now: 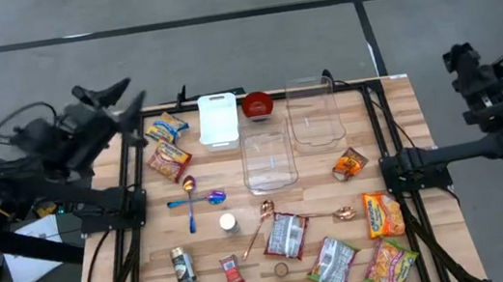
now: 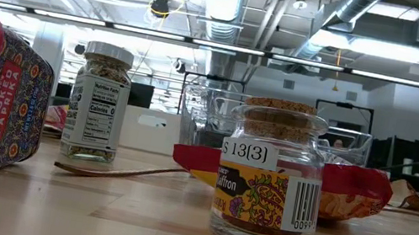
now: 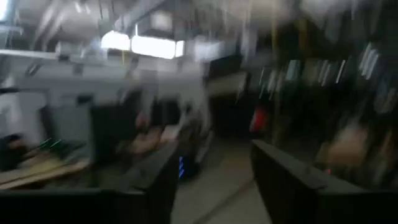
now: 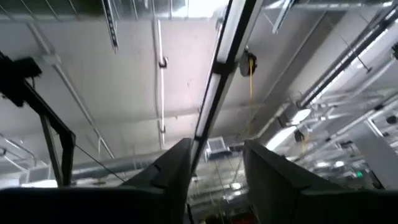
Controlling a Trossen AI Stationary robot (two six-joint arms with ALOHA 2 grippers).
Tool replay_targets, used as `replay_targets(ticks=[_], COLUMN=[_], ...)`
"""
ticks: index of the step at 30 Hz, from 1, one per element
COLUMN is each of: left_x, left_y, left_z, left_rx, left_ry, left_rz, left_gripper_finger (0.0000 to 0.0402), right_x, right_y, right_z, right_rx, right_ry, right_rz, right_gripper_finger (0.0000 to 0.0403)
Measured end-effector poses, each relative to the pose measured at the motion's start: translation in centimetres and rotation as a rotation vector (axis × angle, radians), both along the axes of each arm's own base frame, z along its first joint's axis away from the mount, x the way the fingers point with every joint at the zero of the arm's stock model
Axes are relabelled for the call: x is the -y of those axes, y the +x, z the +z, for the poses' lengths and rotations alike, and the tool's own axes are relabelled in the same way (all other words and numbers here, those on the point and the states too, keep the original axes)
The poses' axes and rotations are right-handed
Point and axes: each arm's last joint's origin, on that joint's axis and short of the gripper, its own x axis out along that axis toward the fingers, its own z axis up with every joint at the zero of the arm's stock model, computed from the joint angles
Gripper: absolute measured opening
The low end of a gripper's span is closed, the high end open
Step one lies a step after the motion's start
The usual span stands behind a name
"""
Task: Pick & Place Food Item
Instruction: Put the top red noodle pack into the right transparent bin
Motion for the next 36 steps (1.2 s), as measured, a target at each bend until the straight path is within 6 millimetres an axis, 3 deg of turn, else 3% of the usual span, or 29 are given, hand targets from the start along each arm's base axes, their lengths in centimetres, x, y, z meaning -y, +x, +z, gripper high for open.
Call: replay_targets(ticks=[4,7,11,16,21,27,36], left_x=[-0.3,-0.9,-2.0,-4.0,-7.6,-12.8,-16.0], left_y=[1.5,2.3,3.8,5.8,7.4,7.4,8.6], left_z=[2.1,3.9,5.3,5.6,2.6,-2.8,-10.2], left_rx=[-0.135,-0.165,-0.238,-0.381,-0.65,-0.949,-1.269], left_ry=[-0.012,0.025,0.098,0.152,0.048,-0.296,-0.638], left_rz=[0.153,0.234,0.294,0.291,0.28,0.113,-0.264], left_gripper_finger=[0.0272,0.0288,0.0287,0.0285,0.0285,0.0285,0.0285], right_x=[0.0,0.0,0.0,0.0,0.0,0.0,-0.1], right_y=[-0.1,-0.2,-0.4,-0.7,-0.7,-0.7,-0.6], right_z=[1.8,2.7,3.2,3.6,3.6,3.6,3.5], right_rx=[-0.006,0.005,0.013,0.028,0.033,0.029,0.02], right_ry=[0.004,0.0,-0.002,-0.004,-0.004,-0.005,-0.017], right_rz=[-0.003,0.001,0.002,0.004,0.004,0.004,0.026], right_gripper_finger=[0.0221,0.0251,0.0262,0.0261,0.0261,0.026,0.026])
